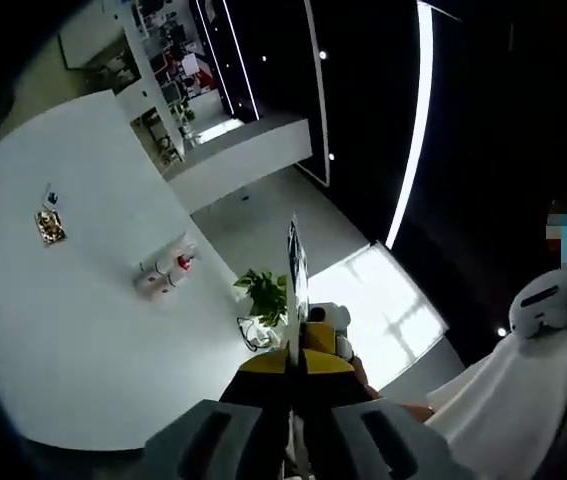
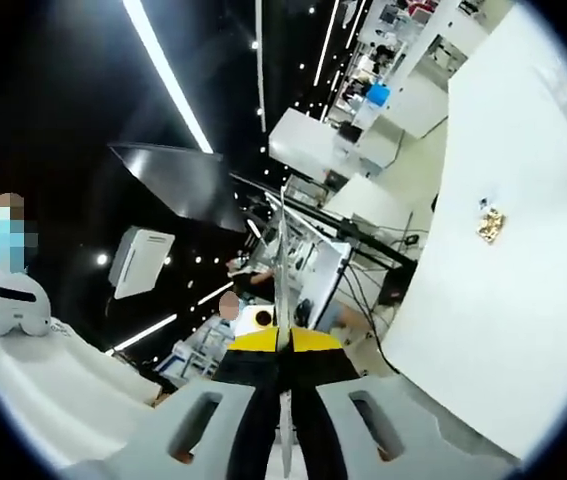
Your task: Arrange the skincare products in the storage area until every visible bottle or jar stands upright without overlapping.
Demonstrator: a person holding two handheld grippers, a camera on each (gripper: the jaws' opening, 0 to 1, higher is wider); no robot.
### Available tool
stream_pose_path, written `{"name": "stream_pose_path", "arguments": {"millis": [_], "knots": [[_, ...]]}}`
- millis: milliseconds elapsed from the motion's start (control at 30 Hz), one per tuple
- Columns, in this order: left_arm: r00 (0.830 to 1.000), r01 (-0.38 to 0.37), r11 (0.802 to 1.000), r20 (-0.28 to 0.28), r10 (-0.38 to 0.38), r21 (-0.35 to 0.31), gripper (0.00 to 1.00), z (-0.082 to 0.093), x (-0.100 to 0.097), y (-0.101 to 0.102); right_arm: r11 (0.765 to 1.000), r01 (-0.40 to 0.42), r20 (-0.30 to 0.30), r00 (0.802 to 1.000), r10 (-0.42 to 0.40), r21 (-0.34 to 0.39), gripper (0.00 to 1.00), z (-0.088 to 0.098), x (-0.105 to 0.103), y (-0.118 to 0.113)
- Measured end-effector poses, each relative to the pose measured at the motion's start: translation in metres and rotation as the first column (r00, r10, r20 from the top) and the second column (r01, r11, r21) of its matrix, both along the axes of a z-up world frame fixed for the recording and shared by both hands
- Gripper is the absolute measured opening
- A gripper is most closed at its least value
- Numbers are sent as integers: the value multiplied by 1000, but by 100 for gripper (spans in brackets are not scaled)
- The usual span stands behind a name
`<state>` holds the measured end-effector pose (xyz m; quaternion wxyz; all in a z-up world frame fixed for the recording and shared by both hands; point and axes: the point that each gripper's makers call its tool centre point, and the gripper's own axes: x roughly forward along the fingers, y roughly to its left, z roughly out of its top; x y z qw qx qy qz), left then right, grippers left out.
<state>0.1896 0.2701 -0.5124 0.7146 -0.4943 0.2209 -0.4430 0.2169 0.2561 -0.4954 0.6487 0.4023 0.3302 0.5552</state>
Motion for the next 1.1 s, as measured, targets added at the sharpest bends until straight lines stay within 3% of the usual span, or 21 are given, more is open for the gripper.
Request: {"name": "stream_pose_path", "arguments": {"millis": [233,267,333,400,433,533,567,633,700,833,967,1100], "knots": [[999,-32,999,-16,31,-39,2,2,2,11,994,95,-21,995,-94,59,2,6,13,-9],[1000,-25,999,-19,24,-39,2,1,2,11,995,73,-25,997,-72,62,0,6,10,-10],[1000,-23,999,-15,22,-31,2,1,0,9,997,75,43,996,-76,29,0,6,8,-9],[1000,-20,998,-19,19,-54,2,3,0,9,997,66,19,998,-67,48,0,9,6,-9],[1000,-22,998,-18,21,-59,2,4,0,9,995,65,-24,998,-64,71,0,12,7,-9],[999,-30,996,-30,28,-81,2,7,2,9,986,108,-31,994,-104,127,3,17,12,-11],[999,-36,996,-33,33,-81,2,7,4,10,984,113,-42,993,-109,135,8,17,12,-11],[997,-67,992,-43,62,-107,2,13,11,13,986,108,-46,994,-103,125,15,13,9,-10],[995,-92,983,-46,86,-158,2,21,18,18,992,64,-23,998,-62,110,15,11,0,-6],[996,-89,987,-43,84,-131,2,20,21,18,995,1,7,1000,-2,102,13,14,-16,4],[995,-91,989,-39,87,-115,2,18,20,17,999,22,29,999,-23,37,4,3,-10,3],[997,-68,993,-53,62,-100,2,14,17,12,999,26,23,999,-27,33,4,-2,-11,2]]}}
